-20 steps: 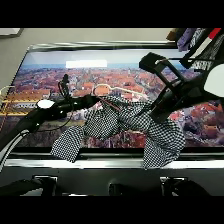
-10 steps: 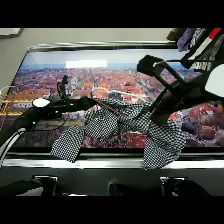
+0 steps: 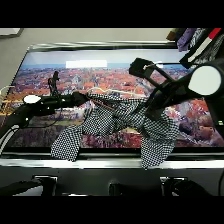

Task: Fold the clothes and pants, and hang the long-sleeved shirts on hangers.

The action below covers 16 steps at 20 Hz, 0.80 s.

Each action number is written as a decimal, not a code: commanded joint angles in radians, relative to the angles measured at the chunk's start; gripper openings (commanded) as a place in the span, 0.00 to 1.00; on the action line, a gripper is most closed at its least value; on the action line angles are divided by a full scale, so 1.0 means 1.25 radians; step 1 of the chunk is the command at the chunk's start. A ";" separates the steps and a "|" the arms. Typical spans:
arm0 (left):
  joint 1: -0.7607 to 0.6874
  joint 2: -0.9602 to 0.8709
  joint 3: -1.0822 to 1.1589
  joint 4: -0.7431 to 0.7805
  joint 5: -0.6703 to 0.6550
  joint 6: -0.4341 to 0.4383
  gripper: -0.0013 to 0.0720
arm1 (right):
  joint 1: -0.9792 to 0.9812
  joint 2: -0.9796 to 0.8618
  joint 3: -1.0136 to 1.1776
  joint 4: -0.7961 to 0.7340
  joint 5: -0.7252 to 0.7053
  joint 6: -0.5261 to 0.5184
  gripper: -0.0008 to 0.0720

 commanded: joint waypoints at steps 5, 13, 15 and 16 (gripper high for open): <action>0.023 -0.001 0.003 0.057 -0.082 0.000 0.05 | 0.001 -0.014 -0.005 -0.098 -0.037 -0.042 0.06; 0.053 0.006 0.012 0.054 -0.221 -0.017 0.06 | 0.001 -0.015 -0.005 -0.079 -0.062 -0.081 0.06; 0.075 0.006 0.019 0.053 -0.249 -0.016 0.06 | 0.001 -0.018 -0.005 -0.077 -0.077 -0.085 0.06; 0.085 0.006 0.023 0.053 -0.266 -0.015 0.06 | 0.001 -0.021 -0.005 -0.073 -0.083 -0.097 0.06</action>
